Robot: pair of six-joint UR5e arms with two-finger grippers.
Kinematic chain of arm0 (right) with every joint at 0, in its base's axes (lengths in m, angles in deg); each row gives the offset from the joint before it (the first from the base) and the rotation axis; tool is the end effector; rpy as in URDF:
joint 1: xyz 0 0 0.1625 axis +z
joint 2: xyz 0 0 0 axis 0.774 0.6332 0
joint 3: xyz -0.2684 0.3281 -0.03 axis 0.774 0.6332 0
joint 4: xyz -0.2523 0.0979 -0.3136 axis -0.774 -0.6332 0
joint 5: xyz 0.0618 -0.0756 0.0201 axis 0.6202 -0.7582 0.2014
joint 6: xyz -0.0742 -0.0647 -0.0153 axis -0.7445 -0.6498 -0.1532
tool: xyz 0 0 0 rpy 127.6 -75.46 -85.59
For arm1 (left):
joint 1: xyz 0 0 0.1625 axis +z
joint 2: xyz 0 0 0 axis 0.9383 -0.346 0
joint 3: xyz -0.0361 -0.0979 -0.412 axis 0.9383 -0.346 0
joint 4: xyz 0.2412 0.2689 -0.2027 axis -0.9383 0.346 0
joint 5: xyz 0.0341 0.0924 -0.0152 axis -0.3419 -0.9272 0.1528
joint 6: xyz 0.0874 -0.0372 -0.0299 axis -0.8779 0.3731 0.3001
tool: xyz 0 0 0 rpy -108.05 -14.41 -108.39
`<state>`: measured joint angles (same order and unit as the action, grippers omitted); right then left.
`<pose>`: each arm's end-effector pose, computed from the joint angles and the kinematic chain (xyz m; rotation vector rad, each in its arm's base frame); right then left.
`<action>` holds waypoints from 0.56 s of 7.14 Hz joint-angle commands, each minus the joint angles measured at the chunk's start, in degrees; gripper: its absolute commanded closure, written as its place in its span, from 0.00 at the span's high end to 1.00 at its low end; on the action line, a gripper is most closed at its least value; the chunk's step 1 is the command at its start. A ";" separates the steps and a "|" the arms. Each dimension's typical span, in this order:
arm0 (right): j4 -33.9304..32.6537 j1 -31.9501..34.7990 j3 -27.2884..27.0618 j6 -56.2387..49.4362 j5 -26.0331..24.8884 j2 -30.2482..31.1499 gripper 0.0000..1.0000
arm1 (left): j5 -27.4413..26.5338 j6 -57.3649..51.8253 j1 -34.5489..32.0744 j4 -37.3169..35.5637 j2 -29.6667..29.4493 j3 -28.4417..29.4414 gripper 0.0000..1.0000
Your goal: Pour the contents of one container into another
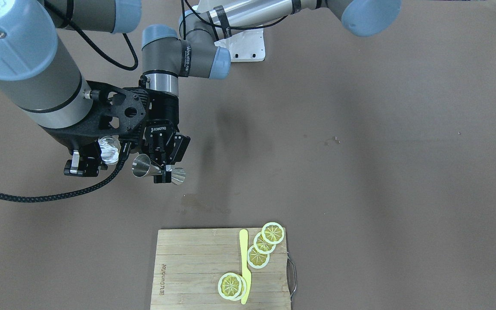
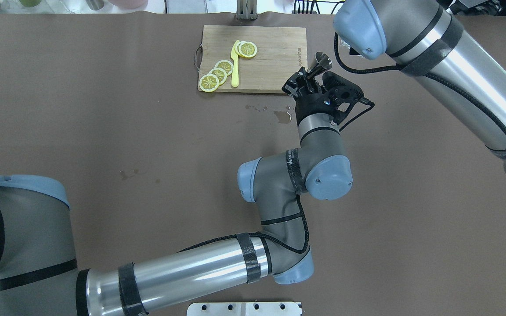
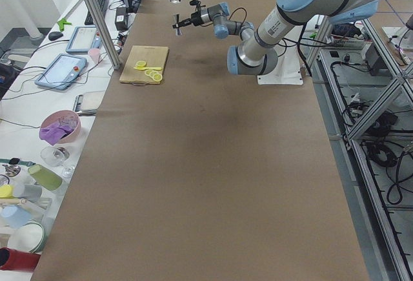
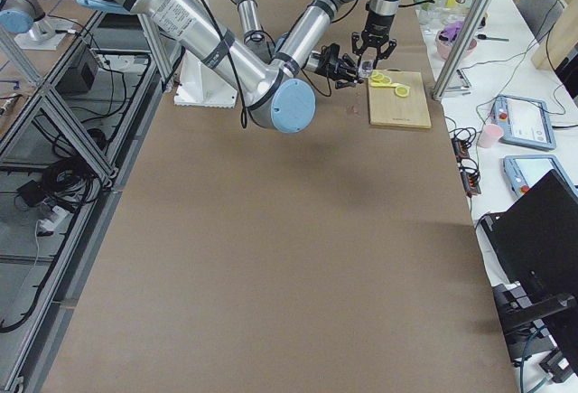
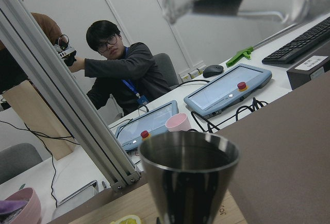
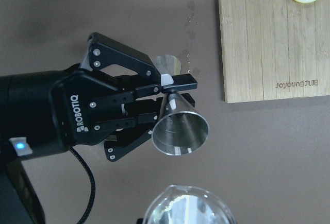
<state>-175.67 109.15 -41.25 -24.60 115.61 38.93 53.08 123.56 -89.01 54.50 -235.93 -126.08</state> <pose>-0.2966 -0.6294 0.1292 0.4285 -0.6006 -1.4271 0.7055 -0.4736 0.0261 1.2737 0.3715 -0.0787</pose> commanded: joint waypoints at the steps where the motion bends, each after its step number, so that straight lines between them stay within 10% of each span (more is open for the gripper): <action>1: -0.30 -0.16 1.60 -0.27 -0.25 -1.13 0.00 | 0.02 0.00 -0.09 0.00 0.00 -0.01 0.00; 4: -0.30 -0.43 3.63 -0.45 -0.25 -2.54 0.00 | 0.02 0.00 -0.09 0.00 0.00 -0.01 0.00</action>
<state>-175.93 108.80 -38.34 -25.00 115.43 36.98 53.09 123.56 -89.09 54.50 -235.93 -126.06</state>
